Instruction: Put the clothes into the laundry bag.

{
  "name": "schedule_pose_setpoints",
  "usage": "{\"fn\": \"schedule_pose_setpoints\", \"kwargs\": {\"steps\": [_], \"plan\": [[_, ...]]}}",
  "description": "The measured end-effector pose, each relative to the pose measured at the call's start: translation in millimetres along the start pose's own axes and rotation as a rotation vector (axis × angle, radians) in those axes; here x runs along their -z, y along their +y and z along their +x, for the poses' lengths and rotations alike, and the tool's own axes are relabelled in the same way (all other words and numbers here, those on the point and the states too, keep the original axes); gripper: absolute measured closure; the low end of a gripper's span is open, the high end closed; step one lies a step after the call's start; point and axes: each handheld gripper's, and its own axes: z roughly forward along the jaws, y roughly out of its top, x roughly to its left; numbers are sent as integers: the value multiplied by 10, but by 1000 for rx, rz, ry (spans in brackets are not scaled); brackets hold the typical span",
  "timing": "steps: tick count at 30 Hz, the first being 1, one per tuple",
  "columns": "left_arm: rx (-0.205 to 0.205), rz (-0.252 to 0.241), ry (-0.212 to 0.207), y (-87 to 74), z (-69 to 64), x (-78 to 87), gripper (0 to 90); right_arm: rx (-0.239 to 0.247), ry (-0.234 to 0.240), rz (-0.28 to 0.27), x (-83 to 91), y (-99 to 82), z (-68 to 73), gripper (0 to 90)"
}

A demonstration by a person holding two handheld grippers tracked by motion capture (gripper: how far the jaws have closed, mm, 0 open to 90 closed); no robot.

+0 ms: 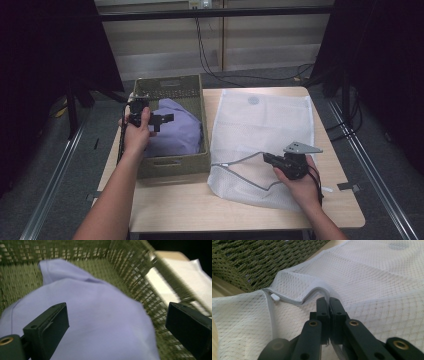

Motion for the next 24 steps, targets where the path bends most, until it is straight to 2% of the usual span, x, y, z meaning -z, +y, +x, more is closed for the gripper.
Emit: {"fn": "schedule_pose_setpoints", "kwargs": {"steps": [2, 4, 6, 8, 10, 11, 12, 14, 15, 16, 17, 20, 24], "plan": [[5, 23, -8, -18, 32, -84, 43, -1, 1, 0, 2, 0, 0, 875], [-10, 64, -34, -44, 77, -167, 34, 0, 5, -2, 1, -3, -6, 875], [-10, 87, -16, -57, 92, -225, 19, -3, 8, 0, 1, -6, -11, 875], [-6, 109, -17, -73, 106, -283, 16, -5, 8, 1, 2, -6, -12, 875], [-13, 151, -8, -104, 122, -341, 2, -3, 9, 0, -1, -5, -10, 875], [0, 169, -8, -138, 117, -391, 1, -6, 8, 1, -3, -6, -7, 875], [-28, 204, -3, -146, 133, -406, 0, -7, 8, 4, -5, -7, -3, 875], [-59, 237, 8, -171, 126, -455, 0, -3, 9, 7, -12, -11, 1, 875], [-25, 223, 0, -195, 109, -492, 0, -1, 9, 7, -13, -12, 1, 875], [-39, 252, -5, -208, 130, -507, 0, 2, 11, 8, -13, -15, 1, 875], [-24, 269, -1, -221, 138, -526, 0, -1, 11, 9, -15, -17, 5, 875], [39, 262, -3, -258, 160, -572, 0, -1, 10, 14, -19, -25, 10, 875], [27, 266, -6, -286, 163, -601, 0, -3, 11, 16, -24, -31, 10, 875]]}}
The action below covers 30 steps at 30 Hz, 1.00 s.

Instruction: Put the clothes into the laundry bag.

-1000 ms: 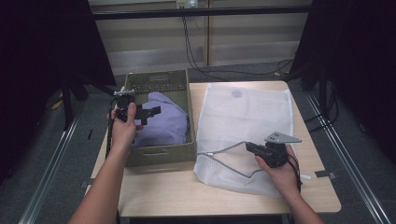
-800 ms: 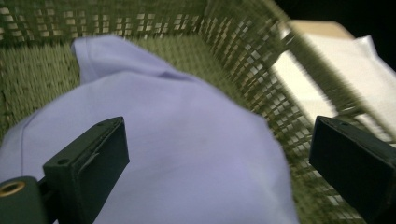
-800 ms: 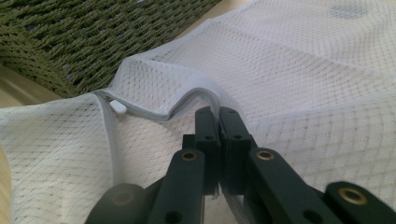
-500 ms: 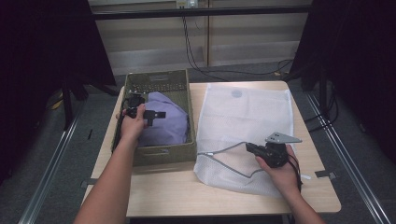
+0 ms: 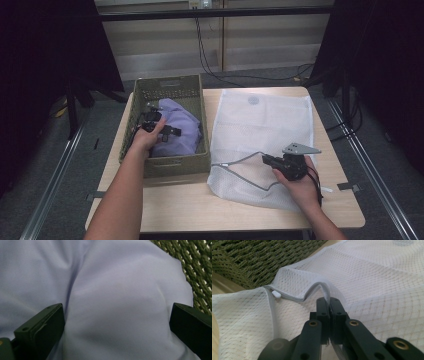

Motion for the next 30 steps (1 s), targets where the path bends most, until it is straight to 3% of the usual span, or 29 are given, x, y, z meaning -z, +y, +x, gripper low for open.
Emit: {"fn": "schedule_pose_setpoints", "kwargs": {"steps": [3, 4, 9, 10, 13, 15, 18, 20, 21, 22, 23, 27, 28, 30], "plan": [[-47, 17, 24, -14, -23, -37, 0, 0, 2, -1, 4, 1, -1, 875], [-80, 37, 31, -15, -35, -47, 0, 1, 4, -2, 5, 1, -4, 875], [-140, 90, 82, -8, -110, -91, 0, -10, 4, 5, 7, -19, -10, 875], [-170, 104, 98, -2, -120, -97, 3, -14, 2, 7, 5, -25, -9, 875], [-193, 127, 141, 10, -153, -81, 107, -15, -2, 8, 0, -30, -6, 875], [-211, 138, 203, 27, -172, -66, 256, -17, -3, 7, -3, -30, -5, 875], [-222, 155, 220, 39, -206, -62, 346, -17, -5, 11, -16, -37, 1, 875], [-202, 156, 217, 38, -226, -51, 379, -17, -5, 18, -25, -44, 7, 875], [-205, 158, 237, 52, -235, -28, 431, -14, -4, 18, -30, -46, 8, 875], [-189, 187, 231, 76, -220, 1, 603, -13, -3, 18, -33, -47, 9, 875], [-145, 202, 205, 82, -217, 3, 710, -13, -2, 19, -35, -47, 12, 875], [-93, 236, 165, 106, -222, 20, 787, -10, 0, 19, -38, -46, 9, 875], [-98, 252, 153, 118, -207, 39, 793, -11, -2, 18, -37, -45, 7, 875], [-68, 230, 122, 128, -196, 63, 800, -13, -1, 17, -35, -44, 0, 875]]}}
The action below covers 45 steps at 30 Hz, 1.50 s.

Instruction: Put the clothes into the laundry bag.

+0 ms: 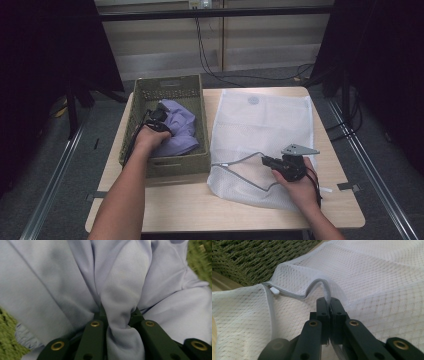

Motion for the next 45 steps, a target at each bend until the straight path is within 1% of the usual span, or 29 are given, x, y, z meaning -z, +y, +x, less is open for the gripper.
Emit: {"fn": "schedule_pose_setpoints", "kwargs": {"steps": [1, 2, 3, 4, 5, 6, 7, 9, 12, 13, 14, 16, 17, 18, 19, 21, 22, 24, 25, 27, 29, 30, 32, 34, 36, 38, 40, 43, 45], "plan": [[54, -44, -34, 1, -13, 15, 801, -1, 0, 0, 1, 1, -3, 876], [40, -69, -70, 4, 26, 65, 803, -1, -3, -1, 4, 3, -6, 876], [98, -139, -100, -1, 17, 86, 804, 0, -2, -2, 5, 6, -13, 876], [79, -142, -105, -5, 50, 136, 805, -2, -2, -4, 6, 8, -17, 876], [80, -167, -93, -9, 55, 165, 807, -2, -7, -4, 6, 9, -19, 876], [95, -203, -88, -13, 45, 189, 807, -3, -5, -3, 5, 9, -21, 876], [83, -219, -86, -19, 56, 231, 808, -3, -6, -2, 3, 9, -21, 876], [85, -297, -72, -31, 40, 304, 809, -1, -7, -1, 0, 9, -17, 876], [71, -422, -81, -68, 37, 444, 809, 3, -6, 2, -5, 7, -16, 876], [75, -463, -81, -82, 35, 482, 810, 4, -5, 3, -8, 6, -20, 876], [78, -489, -75, -92, 25, 509, 810, 4, -4, 3, -9, 5, -22, 876], [46, -547, -61, -119, 22, 589, 810, 0, -4, 1, -12, 5, -24, 876], [41, -573, -56, -130, 10, 628, 810, -2, -4, 2, -13, 6, -22, 877], [39, -621, -55, -142, -4, 680, 810, -1, -5, 2, -14, 6, -21, 877], [32, -642, -57, -151, -3, 719, 810, 0, -4, 4, -17, 6, -20, 877], [35, -691, -64, -171, -6, 825, 810, 1, -2, 4, -20, 6, -19, 877], [48, -722, -70, -176, -16, 873, 810, 1, -2, 5, -22, 6, -19, 878], [25, -762, -63, -197, -17, 976, 810, 4, -4, 5, -30, 7, -20, 880], [27, -782, -72, -206, -21, 1018, 809, 5, -4, 5, -31, 7, -20, 880], [23, -810, -66, -235, -35, 1097, 809, 4, -7, 3, -30, 10, -16, 880], [30, -833, -77, -270, -44, 1164, 808, 5, -8, 5, -28, 13, -6, 880], [31, -839, -78, -286, -49, 1190, 808, 9, -6, 3, -28, 16, -2, 880], [27, -838, -62, -314, -61, 1237, 807, 10, -6, -1, -27, 22, 8, 880], [11, -843, -49, -340, -67, 1277, 807, 10, -3, 0, -25, 23, 10, 880], [8, -873, -47, -365, -77, 1325, 807, 15, 0, 1, -29, 24, 15, 880], [8, -885, -49, -372, -93, 1354, 807, 17, -1, 0, -35, 24, 14, 880], [-9, -897, -36, -383, -119, 1402, 807, 14, 1, 4, -44, 25, 13, 880], [-28, -913, -43, -391, -171, 1474, 807, 21, 4, 1, -48, 32, 17, 880], [-39, -929, -57, -403, -218, 1528, 808, 9, 13, -7, -40, 40, 20, 880]]}}
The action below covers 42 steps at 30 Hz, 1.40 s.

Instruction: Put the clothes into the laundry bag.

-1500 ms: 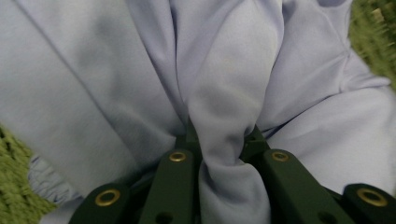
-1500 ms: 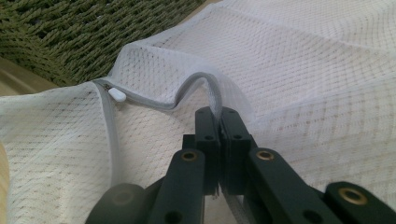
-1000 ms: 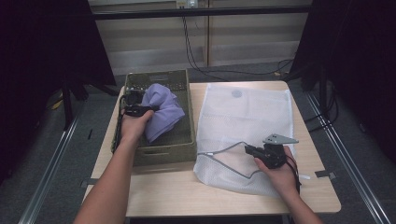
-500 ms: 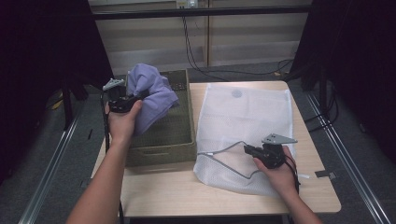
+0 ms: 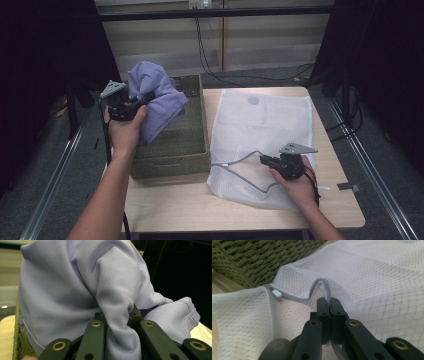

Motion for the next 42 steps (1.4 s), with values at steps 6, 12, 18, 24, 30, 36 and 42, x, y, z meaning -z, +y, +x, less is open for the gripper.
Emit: {"fn": "schedule_pose_setpoints", "kwargs": {"steps": [6, 12, 18, 24, 30, 36, 42], "plan": [[-14, -43, -53, 123, -213, 146, 807, 6, 11, -5, 6, 10, 15, 880], [-43, -84, -122, 188, -463, 330, 807, 2, 9, -4, -6, 9, 11, 880], [-71, -99, -247, 136, -800, 481, 807, 0, 9, 3, -23, 3, 6, 880], [-85, -95, -419, 15, -1190, 567, 806, -2, 10, 6, -35, 0, 2, 880], [-82, -64, -574, -291, -1512, 611, 805, -3, 7, 10, -48, -6, 16, 880], [-65, 31, -667, -834, -1717, 503, 801, -4, 8, 14, -50, 0, 18, 880], [-43, 214, -617, -1556, -1701, 191, 795, -14, 19, 11, -34, 19, 33, 880]]}}
